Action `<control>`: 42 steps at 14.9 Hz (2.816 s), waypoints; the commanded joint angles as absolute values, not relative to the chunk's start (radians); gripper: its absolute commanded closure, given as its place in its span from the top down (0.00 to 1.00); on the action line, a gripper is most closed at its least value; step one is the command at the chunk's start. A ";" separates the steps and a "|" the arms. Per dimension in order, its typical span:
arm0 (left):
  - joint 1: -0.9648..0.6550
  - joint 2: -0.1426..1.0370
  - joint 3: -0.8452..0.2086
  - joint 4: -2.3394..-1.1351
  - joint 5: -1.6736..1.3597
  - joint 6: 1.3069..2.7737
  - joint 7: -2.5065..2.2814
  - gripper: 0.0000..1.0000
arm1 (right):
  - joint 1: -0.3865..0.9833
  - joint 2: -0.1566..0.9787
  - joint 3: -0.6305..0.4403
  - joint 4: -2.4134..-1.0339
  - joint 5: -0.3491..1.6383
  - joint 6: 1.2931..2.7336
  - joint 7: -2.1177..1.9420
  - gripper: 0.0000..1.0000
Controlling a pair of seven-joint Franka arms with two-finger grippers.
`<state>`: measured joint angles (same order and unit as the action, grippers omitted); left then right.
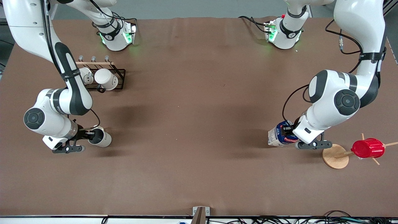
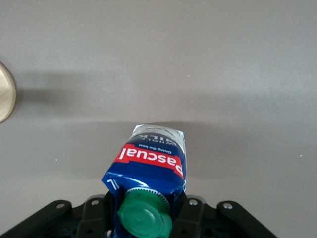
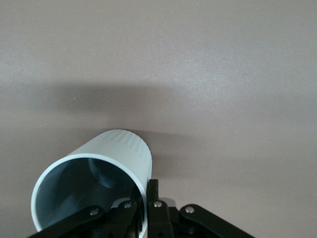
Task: Place cup and milk on table
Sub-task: 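Carry the mug and the milk carton toward each other at table center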
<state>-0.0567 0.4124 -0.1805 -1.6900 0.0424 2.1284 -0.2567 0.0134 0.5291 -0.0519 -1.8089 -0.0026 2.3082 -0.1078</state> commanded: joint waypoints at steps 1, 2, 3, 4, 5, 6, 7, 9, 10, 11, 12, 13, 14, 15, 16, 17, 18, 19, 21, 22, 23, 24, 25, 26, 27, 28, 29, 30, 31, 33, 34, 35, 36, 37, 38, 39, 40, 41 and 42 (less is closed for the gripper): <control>-0.061 0.376 -0.184 -1.669 0.048 2.092 -0.267 0.16 | 0.014 0.532 -0.055 -1.805 0.014 2.309 -0.117 0.04; -0.060 0.377 -0.184 -1.669 0.048 2.092 -0.265 0.14 | 0.014 0.532 -0.055 -1.802 0.014 2.309 -0.115 0.04; -0.060 0.377 -0.184 -1.669 0.048 2.092 -0.265 0.14 | 0.014 0.532 -0.055 -1.798 0.014 2.306 -0.115 0.04; -0.061 0.377 -0.184 -1.669 0.048 2.092 -0.267 0.13 | 0.014 0.531 -0.055 -1.796 0.014 2.307 -0.112 0.04; -0.061 0.377 -0.184 -1.669 0.048 2.092 -0.267 0.12 | 0.014 0.531 -0.055 -1.778 0.014 2.304 -0.109 0.04; -0.063 0.376 -0.184 -1.669 0.048 2.092 -0.265 0.12 | 0.017 0.529 -0.055 -1.754 0.014 2.283 -0.107 0.04; -0.064 0.377 -0.184 -1.669 0.048 2.092 -0.267 0.12 | 0.020 0.529 -0.055 -1.728 0.014 2.243 -0.097 0.04; -0.066 0.377 -0.184 -1.666 0.048 2.092 -0.267 0.12 | 0.043 0.528 -0.055 -1.660 0.014 2.157 -0.033 0.03; -0.069 0.377 -0.187 -1.664 0.046 2.092 -0.267 0.12 | 0.060 0.528 -0.055 -1.629 0.014 2.119 0.013 0.03; -0.069 0.377 -0.187 -1.664 0.045 2.092 -0.267 0.10 | 0.086 0.528 -0.055 -1.608 0.014 2.090 0.070 0.02; -0.069 0.377 -0.187 -1.664 0.046 2.094 -0.267 0.08 | 0.115 0.528 -0.054 -1.594 0.015 2.077 0.131 0.02; -0.069 0.377 -0.187 -1.664 0.046 2.092 -0.265 0.08 | 0.142 0.528 -0.054 -1.591 0.018 2.079 0.190 0.02; -0.069 0.377 -0.187 -1.664 0.046 2.092 -0.267 0.06 | 0.168 0.529 -0.052 -1.579 0.040 2.080 0.248 0.02; -0.069 0.377 -0.187 -1.664 0.046 2.092 -0.265 0.06 | 0.199 0.529 -0.054 -1.560 0.085 2.080 0.296 0.02; -0.069 0.377 -0.187 -1.664 0.046 2.092 -0.265 0.05 | 0.227 0.531 -0.054 -1.548 0.130 2.082 0.339 0.01; -0.069 0.377 -0.187 -1.664 0.046 2.094 -0.265 0.02 | 0.253 0.531 -0.054 -1.545 0.158 2.085 0.375 0.01; -0.071 0.377 -0.189 -1.664 0.046 2.092 -0.265 0.01 | 0.280 0.532 -0.054 -1.543 0.178 2.088 0.420 0.01; -0.071 0.377 -0.190 -1.664 0.046 2.092 -0.267 0.01 | 0.310 0.534 -0.054 -1.543 0.182 2.089 0.470 0.01; -0.074 0.377 -0.198 -1.664 0.045 2.092 -0.267 0.01 | 0.374 0.560 -0.054 -1.542 0.179 2.094 0.573 0.01; -0.075 0.377 -0.198 -1.664 0.044 2.092 -0.267 0.01 | 0.402 0.572 -0.055 -1.536 0.178 2.106 0.625 0.01; -0.077 0.377 -0.198 -1.664 0.044 2.094 -0.268 0.01 | 0.425 0.581 -0.055 -1.534 0.179 2.129 0.665 0.01; -0.080 0.377 -0.199 -1.664 0.044 2.094 -0.279 0.01 | 0.449 0.589 -0.055 -1.534 0.181 2.155 0.696 0.01; -0.098 0.377 -0.198 -1.664 0.044 2.094 -0.305 0.01 | 0.472 0.595 -0.055 -1.537 0.183 2.172 0.728 0.01; -0.106 0.377 -0.199 -1.663 0.046 2.094 -0.331 0.01 | 0.497 0.609 -0.055 -1.537 0.183 2.180 0.767 0.00; -0.110 0.377 -0.202 -1.661 0.048 2.094 -0.350 0.01 | 0.523 0.624 -0.055 -1.536 0.181 2.183 0.796 0.00; -0.127 0.379 -0.206 -1.651 0.046 2.094 -0.366 0.01 | 0.550 0.633 -0.055 -1.536 0.179 2.201 0.833 0.00; -0.149 0.382 -0.206 -1.640 0.045 2.092 -0.388 0.01 | 0.570 0.640 -0.055 -1.537 0.183 2.233 0.871 0.00; -0.165 0.383 -0.206 -1.635 0.044 2.092 -0.412 0.01 | 0.590 0.652 -0.055 -1.539 0.181 2.258 0.905 0.00; -0.187 0.387 -0.206 -1.632 0.044 2.092 -0.443 0.01 | 0.615 0.666 -0.055 -1.539 0.181 2.278 0.931 0.00; -0.228 0.403 -0.206 -1.612 0.046 2.094 -0.527 0.01 | 0.638 0.680 -0.055 -1.539 0.181 2.293 0.959 0.00; -0.256 0.410 -0.206 -1.606 0.048 2.094 -0.573 0.01 | 0.653 0.683 -0.055 -1.539 0.181 2.292 0.960 0.00; -0.282 0.426 -0.206 -1.591 0.048 2.094 -0.618 0.01 | 0.663 0.684 -0.055 -1.542 0.179 2.292 0.960 0.00; -0.307 0.443 -0.206 -1.571 0.048 2.094 -0.662 0.01 | 0.664 0.689 -0.055 -1.543 0.181 2.293 0.960 0.00; -0.331 0.463 -0.206 -1.551 0.049 2.094 -0.710 0.01 | 0.669 0.692 -0.055 -1.543 0.181 2.295 0.962 0.00; -0.354 0.480 -0.206 -1.540 0.051 2.094 -0.745 0.01 | 0.675 0.698 -0.055 -1.543 0.181 2.299 0.962 0.00; -0.380 0.497 -0.206 -1.536 0.051 2.095 -0.779 0.01 | 0.681 0.701 -0.055 -1.543 0.181 2.310 0.962 0.00; -0.400 0.517 -0.204 -1.513 0.052 2.097 -0.810 0.01 | 0.689 0.706 -0.055 -1.543 0.181 2.313 0.960 0.00; -0.422 0.537 -0.204 -1.490 0.055 2.098 -0.843 0.01 | 0.690 0.709 -0.055 -1.543 0.181 2.315 0.962 0.01; -0.442 0.558 -0.203 -1.464 0.055 2.103 -0.877 0.01 | 0.692 0.709 -0.055 -1.543 0.183 2.316 0.962 0.02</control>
<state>-0.4091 0.5234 -0.2067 -1.5633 0.0424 2.1248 -0.8156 0.6723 0.6898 -0.0474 -1.5532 0.1584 2.3025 0.9550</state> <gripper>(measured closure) 0.617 0.952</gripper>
